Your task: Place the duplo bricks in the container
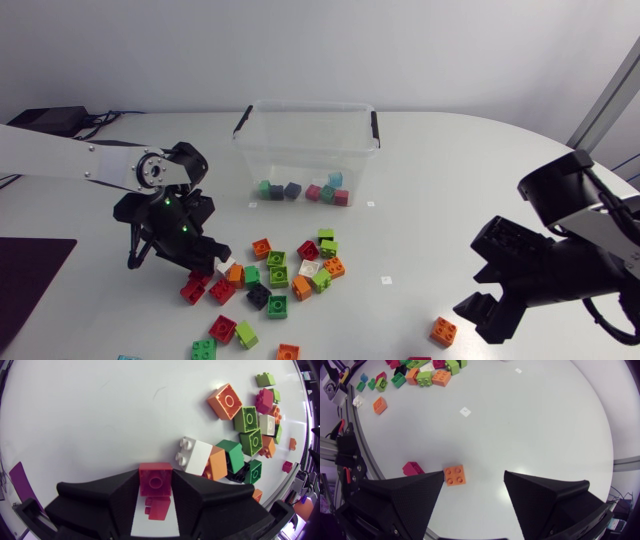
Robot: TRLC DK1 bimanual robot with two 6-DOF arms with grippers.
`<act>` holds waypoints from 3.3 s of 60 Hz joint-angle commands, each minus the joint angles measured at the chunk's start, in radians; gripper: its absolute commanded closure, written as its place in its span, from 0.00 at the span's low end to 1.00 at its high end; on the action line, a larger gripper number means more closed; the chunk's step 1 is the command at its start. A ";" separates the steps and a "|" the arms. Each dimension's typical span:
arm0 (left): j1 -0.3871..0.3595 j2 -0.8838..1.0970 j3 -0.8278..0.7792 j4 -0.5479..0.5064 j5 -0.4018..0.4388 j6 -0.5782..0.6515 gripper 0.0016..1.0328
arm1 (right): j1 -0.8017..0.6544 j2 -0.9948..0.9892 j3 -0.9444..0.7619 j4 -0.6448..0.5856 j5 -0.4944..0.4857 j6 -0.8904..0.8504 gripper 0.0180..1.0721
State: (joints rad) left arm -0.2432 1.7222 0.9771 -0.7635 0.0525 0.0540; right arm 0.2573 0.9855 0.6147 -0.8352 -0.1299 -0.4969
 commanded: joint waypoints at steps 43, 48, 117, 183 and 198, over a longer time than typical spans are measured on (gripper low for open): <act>-0.001 -0.142 0.138 -0.076 0.010 0.020 0.73 | 0.191 0.321 -0.148 0.209 0.095 -0.040 0.27; 0.002 -0.147 0.166 -0.080 0.010 0.015 0.73 | 0.198 0.340 -0.155 0.235 0.102 -0.040 0.39; -0.100 0.079 0.686 0.240 0.121 -0.074 0.72 | 0.200 0.271 0.214 0.148 0.038 0.097 0.79; 0.041 -0.346 0.342 0.155 0.119 0.191 0.05 | 0.158 0.582 0.737 0.400 -0.025 0.273 0.79; 0.064 -0.443 0.195 0.076 0.127 0.300 0.06 | 0.166 0.708 0.884 0.424 -0.017 0.291 0.79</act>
State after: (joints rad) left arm -0.1898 1.3106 1.2217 -0.6617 0.1616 0.3012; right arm 0.4122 1.6428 1.4517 -0.4206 -0.1535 -0.2310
